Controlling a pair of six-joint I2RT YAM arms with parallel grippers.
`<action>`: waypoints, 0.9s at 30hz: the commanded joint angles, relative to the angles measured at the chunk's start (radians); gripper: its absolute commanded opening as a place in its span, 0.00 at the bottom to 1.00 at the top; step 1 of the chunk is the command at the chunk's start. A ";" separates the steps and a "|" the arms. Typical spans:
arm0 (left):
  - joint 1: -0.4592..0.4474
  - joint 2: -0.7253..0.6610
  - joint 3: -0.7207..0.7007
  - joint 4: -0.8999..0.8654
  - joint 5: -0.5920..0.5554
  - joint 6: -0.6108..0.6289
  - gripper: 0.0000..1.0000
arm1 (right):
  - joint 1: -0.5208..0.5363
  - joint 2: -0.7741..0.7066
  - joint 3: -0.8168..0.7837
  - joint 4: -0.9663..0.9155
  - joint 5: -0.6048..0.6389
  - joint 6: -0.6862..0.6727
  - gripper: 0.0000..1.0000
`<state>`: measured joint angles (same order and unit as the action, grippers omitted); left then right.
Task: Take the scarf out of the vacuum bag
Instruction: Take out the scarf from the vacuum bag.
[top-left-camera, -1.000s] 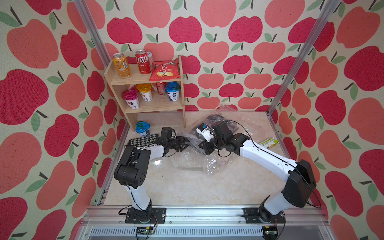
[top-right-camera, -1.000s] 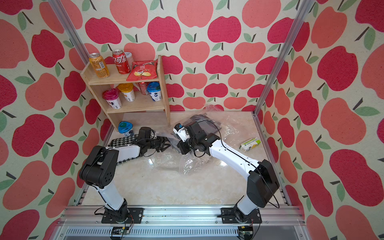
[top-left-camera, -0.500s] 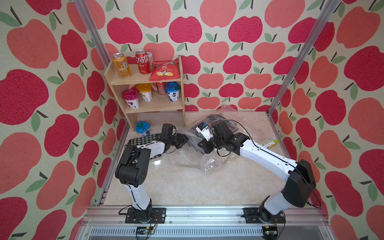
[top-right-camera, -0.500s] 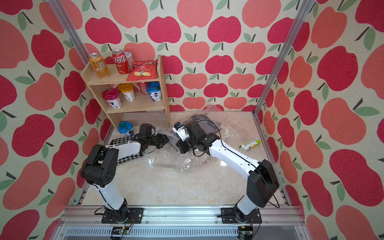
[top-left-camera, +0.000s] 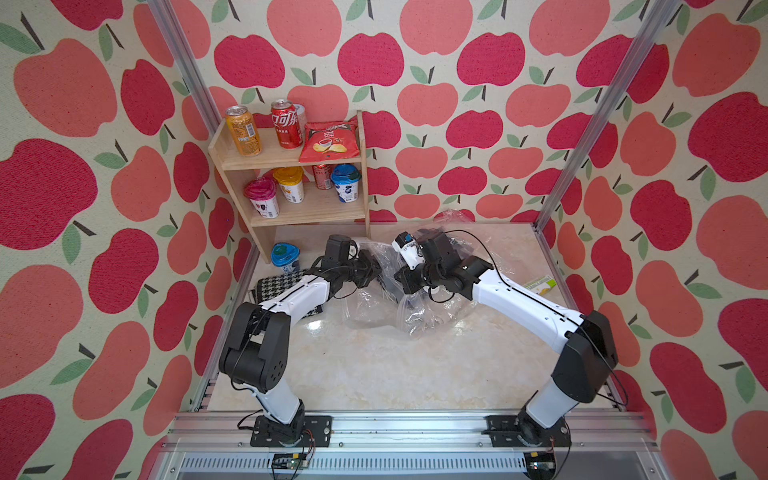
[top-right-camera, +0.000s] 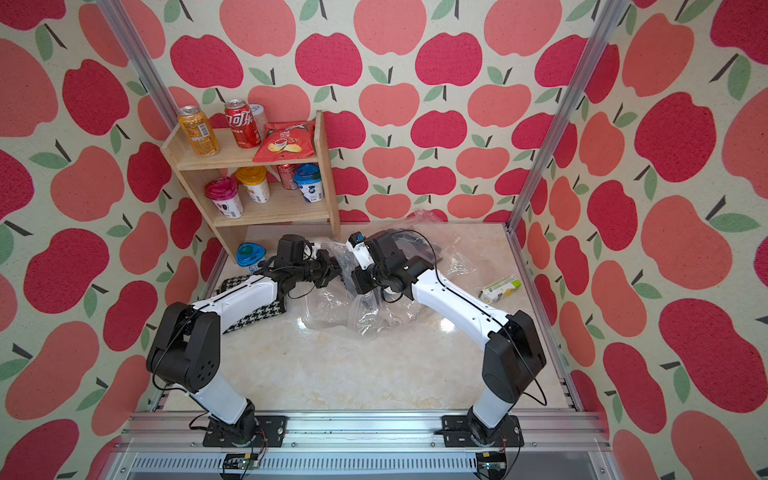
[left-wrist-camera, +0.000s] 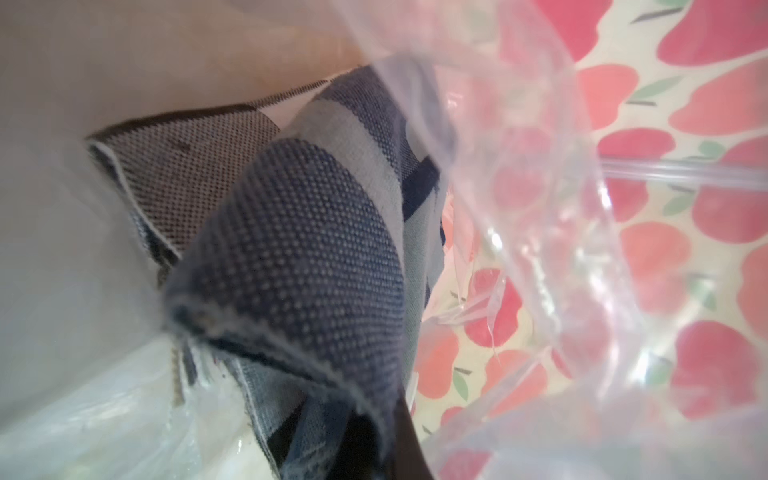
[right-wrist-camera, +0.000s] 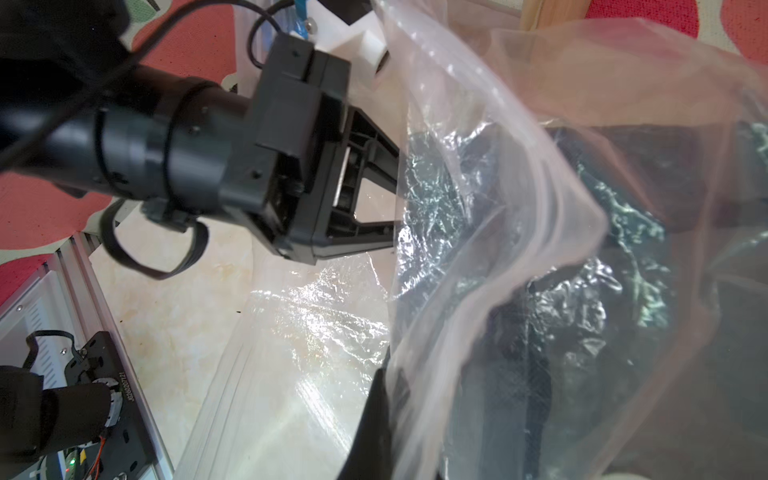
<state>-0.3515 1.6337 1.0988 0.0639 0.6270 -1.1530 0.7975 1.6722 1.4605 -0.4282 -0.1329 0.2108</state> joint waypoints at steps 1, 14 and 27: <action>0.003 -0.116 0.021 -0.049 -0.018 0.049 0.00 | -0.023 0.019 0.039 -0.002 0.032 0.067 0.00; -0.021 -0.310 -0.217 -0.138 0.001 0.146 0.00 | -0.057 0.044 0.061 0.034 0.012 0.121 0.00; -0.114 -0.458 -0.124 -0.395 -0.116 0.267 0.00 | -0.067 0.087 0.100 0.011 0.014 0.138 0.00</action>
<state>-0.4629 1.2495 0.9058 -0.2066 0.5320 -0.9482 0.7456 1.7473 1.5276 -0.4206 -0.1287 0.3294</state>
